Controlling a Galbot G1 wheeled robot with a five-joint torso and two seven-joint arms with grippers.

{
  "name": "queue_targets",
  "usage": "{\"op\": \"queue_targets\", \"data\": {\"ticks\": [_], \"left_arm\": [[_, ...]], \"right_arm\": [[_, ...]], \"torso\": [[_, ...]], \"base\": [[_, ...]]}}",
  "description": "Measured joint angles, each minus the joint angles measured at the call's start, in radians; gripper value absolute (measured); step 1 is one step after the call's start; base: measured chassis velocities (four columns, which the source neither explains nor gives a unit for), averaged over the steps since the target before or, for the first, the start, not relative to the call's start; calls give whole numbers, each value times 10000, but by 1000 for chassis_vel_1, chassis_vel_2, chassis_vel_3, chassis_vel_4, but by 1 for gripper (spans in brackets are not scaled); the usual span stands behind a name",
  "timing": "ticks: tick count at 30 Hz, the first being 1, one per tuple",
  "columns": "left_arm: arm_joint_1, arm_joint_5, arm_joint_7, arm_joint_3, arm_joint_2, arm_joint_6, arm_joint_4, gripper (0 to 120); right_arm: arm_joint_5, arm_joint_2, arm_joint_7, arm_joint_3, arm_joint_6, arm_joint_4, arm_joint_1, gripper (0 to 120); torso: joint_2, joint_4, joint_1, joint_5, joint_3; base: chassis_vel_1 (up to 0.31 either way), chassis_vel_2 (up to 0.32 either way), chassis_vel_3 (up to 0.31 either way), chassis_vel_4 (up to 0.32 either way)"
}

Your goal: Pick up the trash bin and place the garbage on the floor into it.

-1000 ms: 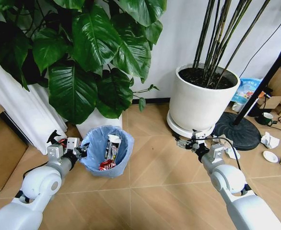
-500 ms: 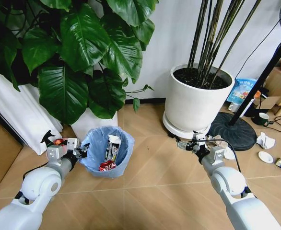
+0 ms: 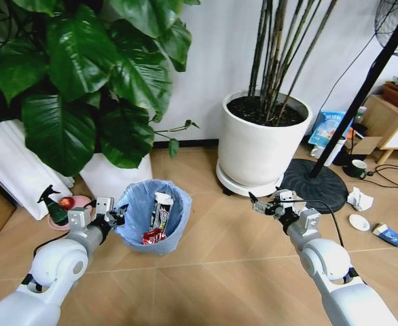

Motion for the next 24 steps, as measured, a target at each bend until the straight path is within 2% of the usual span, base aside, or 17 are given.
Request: {"op": "queue_targets", "data": {"ticks": [24], "left_arm": [[23, 1, 1, 33, -56, -26, -35, 0]], "right_arm": [[-369, 251, -147, 110, 249, -389, -89, 100]], "torso": [[0, -1, 0, 0, -1]], "base": [[-166, -169, 165, 161]]}}
